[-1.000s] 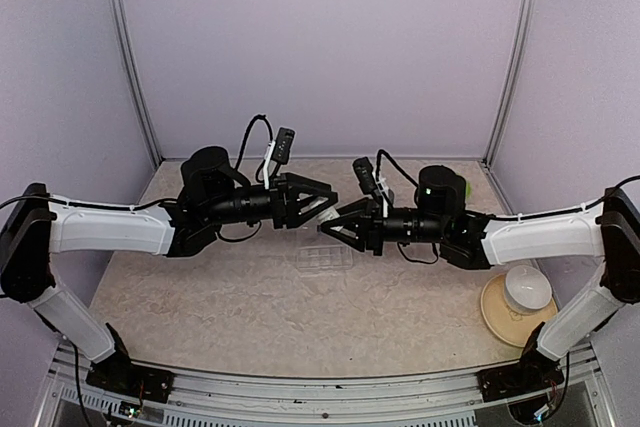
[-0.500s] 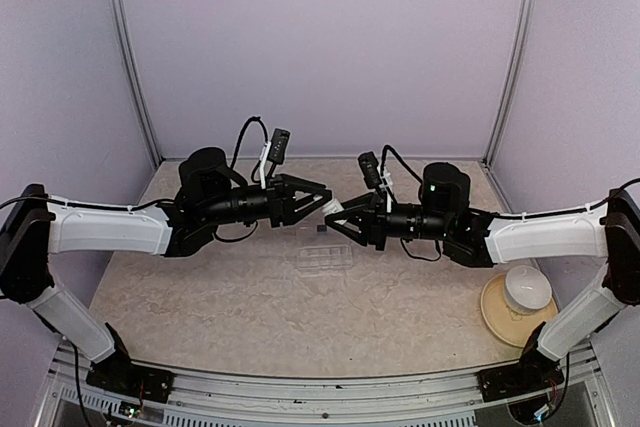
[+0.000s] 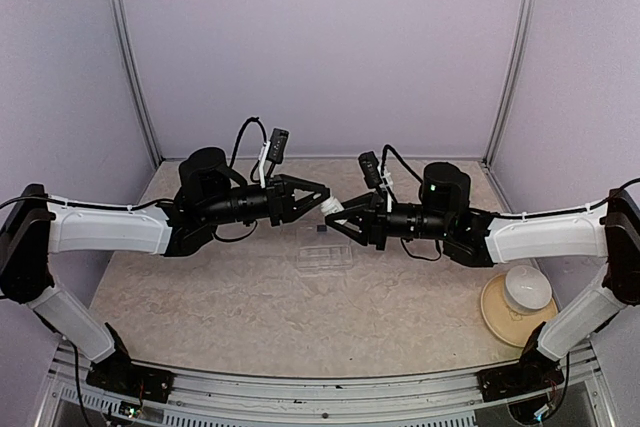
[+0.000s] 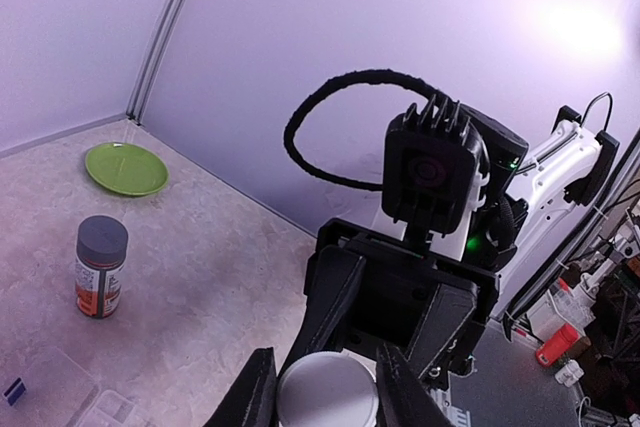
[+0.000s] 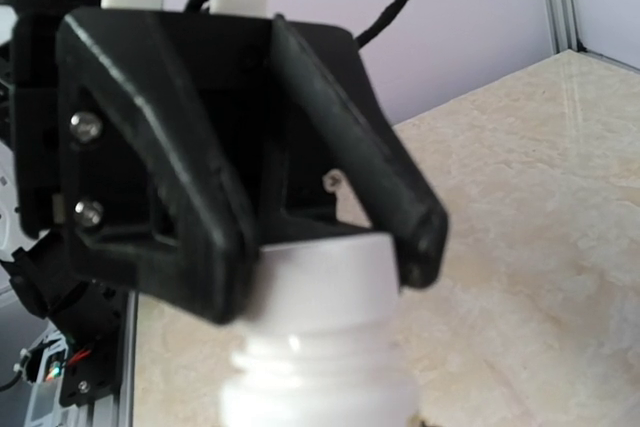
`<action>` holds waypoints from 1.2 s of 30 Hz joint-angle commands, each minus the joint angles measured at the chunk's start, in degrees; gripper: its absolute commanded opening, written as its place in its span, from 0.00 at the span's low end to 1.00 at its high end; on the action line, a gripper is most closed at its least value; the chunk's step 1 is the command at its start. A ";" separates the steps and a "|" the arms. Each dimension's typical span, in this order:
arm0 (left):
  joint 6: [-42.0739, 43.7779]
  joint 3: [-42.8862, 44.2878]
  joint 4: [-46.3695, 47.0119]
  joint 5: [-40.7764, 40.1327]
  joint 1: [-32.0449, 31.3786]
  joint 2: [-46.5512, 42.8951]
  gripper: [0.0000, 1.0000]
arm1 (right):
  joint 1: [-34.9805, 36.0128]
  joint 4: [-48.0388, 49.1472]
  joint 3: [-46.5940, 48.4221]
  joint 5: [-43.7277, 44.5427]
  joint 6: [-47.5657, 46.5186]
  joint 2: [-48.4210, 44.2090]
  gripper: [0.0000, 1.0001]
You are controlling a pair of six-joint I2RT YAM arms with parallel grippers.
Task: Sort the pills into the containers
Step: Pick up the lid of the pill bottle from the pill bottle, then place the lid of the pill bottle at the center of the board.
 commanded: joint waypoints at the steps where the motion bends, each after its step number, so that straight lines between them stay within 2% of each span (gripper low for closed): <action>1: -1.77 -0.89 1.52 -1.27 0.62 -1.49 0.29 | -0.67 0.29 -0.90 -0.48 -0.64 -0.44 0.14; 8: -4.98 -2.35 2.45 -3.65 1.91 -3.28 0.28 | -0.64 0.30 -1.66 0.16 -1.34 -1.18 0.14; 20: -4.58 -2.25 -9.53 -15.64 2.82 -5.48 0.27 | -0.64 -2.74 -3.05 3.49 -7.95 -3.42 0.14; 28: -0.68 -8.26 -11.86 -26.43 4.00 -6.12 0.27 | -1.06 -2.01 -6.46 4.59 -10.47 -5.42 0.15; 36: 2.50 -11.84 -14.09 -44.13 4.02 -3.08 0.26 | -1.09 -1.39 -8.13 4.22 -10.02 -6.34 0.16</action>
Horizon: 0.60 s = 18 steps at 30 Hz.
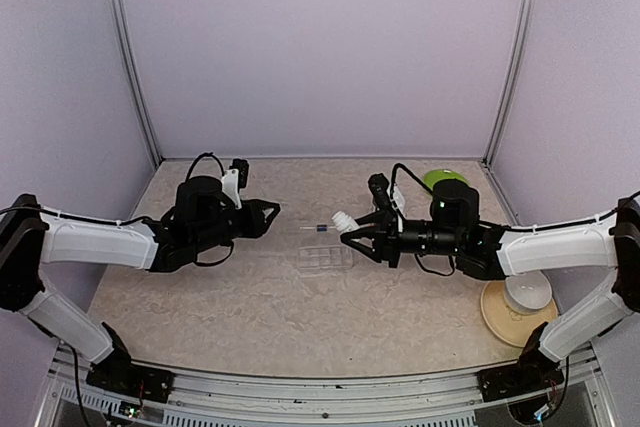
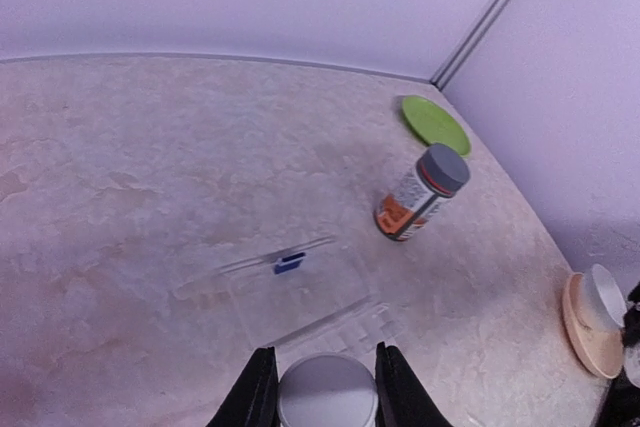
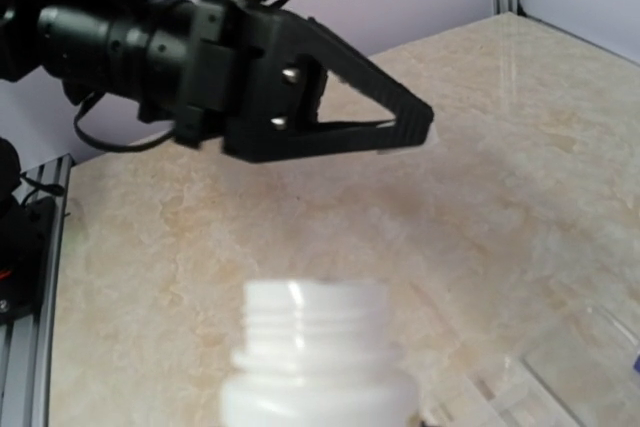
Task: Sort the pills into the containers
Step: Place the lid of the pill bottle at the center of the board.
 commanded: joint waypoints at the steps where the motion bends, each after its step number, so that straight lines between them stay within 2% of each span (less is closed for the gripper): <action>1: 2.61 -1.68 -1.28 -14.05 0.29 2.62 0.26 | -0.50 0.90 -0.88 0.22 -0.60 -2.16 0.16; 8: 0.64 0.89 -5.08 -25.80 0.55 12.16 0.24 | -0.49 0.10 -1.93 1.19 -0.85 -4.06 0.16; 18: -0.21 4.89 -6.79 -27.66 0.82 21.43 0.23 | -1.30 -1.86 -3.74 2.60 -2.21 -6.32 0.16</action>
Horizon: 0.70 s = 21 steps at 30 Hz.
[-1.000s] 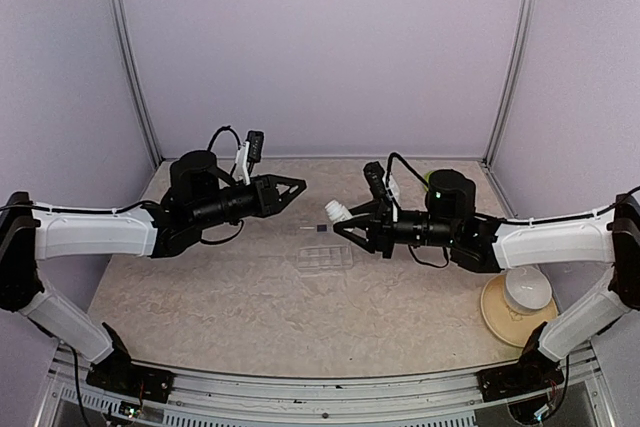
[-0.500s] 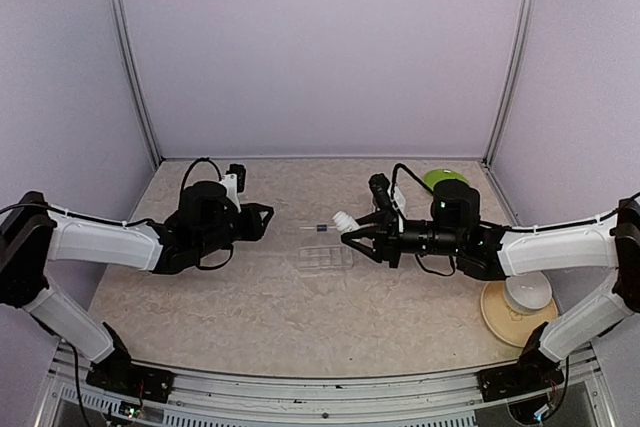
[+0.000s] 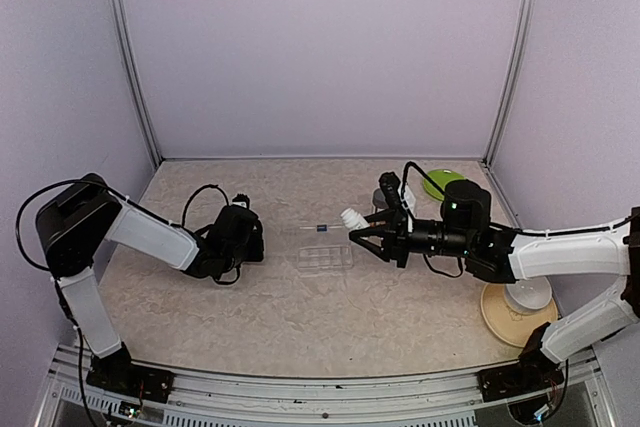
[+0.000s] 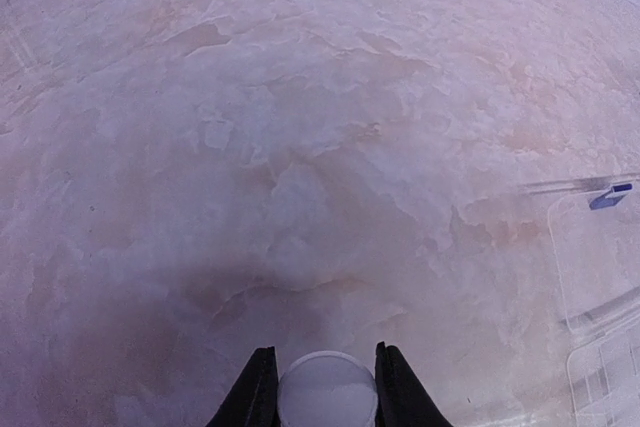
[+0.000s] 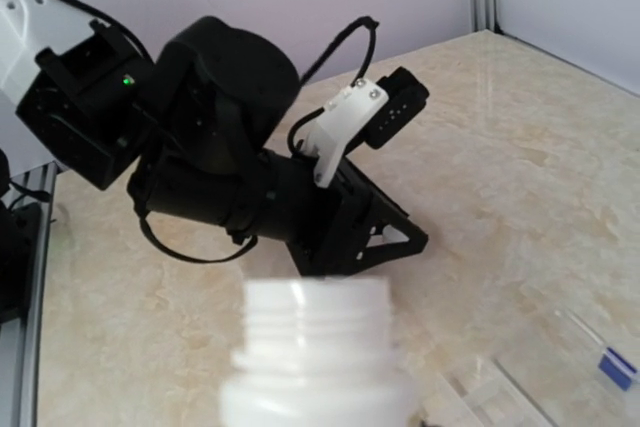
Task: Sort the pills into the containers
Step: Place the lid of the pill bottle at the center of the board.
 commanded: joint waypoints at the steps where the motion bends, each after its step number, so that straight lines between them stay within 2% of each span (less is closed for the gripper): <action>1: -1.01 2.63 -0.83 -1.46 0.44 2.68 0.24 | -1.06 -0.87 -1.68 0.84 -1.11 -1.84 0.16; 9: -2.53 3.77 -1.59 3.35 1.67 5.97 0.27 | -2.77 -0.01 -3.25 0.05 -0.99 -1.49 0.17; 11: -2.77 3.97 -1.88 3.70 1.79 6.24 0.31 | -3.21 0.13 -3.44 -0.38 -0.99 -1.20 0.17; 18: -2.78 3.80 -2.28 3.63 1.88 4.68 0.56 | -4.70 0.40 -3.57 -2.04 -1.56 0.68 0.17; 21: -2.71 3.64 -2.63 3.69 1.80 3.41 0.61 | -5.07 0.43 -3.63 -2.37 -2.22 1.54 0.17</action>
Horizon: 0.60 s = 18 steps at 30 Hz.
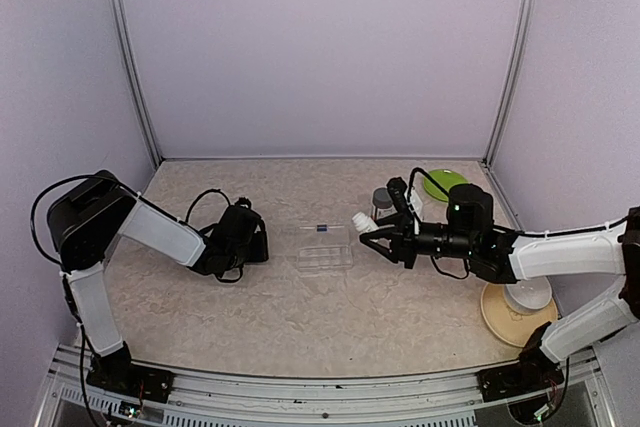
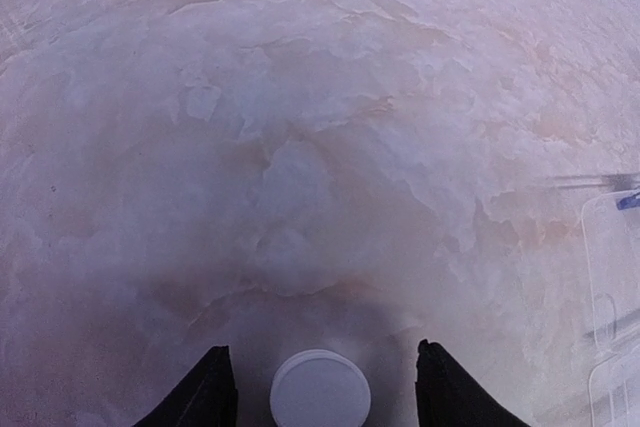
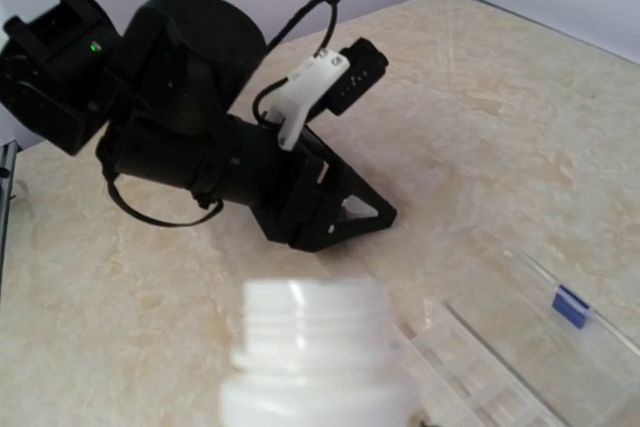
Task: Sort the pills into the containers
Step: Place the lid of the pill bottle at the center of the board, then pour the pill into the compartment of the pill container.
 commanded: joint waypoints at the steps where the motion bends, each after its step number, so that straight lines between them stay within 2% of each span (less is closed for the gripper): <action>1: -0.21 0.55 -1.52 0.76 0.23 -2.05 0.64 | -0.95 0.64 -0.63 -1.29 -1.50 1.77 0.17; 11: 0.16 -0.22 -1.96 4.31 0.09 -6.91 0.84 | -1.17 -0.79 0.24 -2.28 -3.01 6.18 0.18; 16: 0.77 0.99 -3.85 7.31 -0.10 -9.81 0.90 | -1.24 -2.00 0.45 -1.23 -4.10 7.70 0.18; 18: 1.09 1.80 -5.20 8.20 -0.25 -11.38 0.97 | -1.33 -2.07 0.50 -0.86 -4.40 8.10 0.18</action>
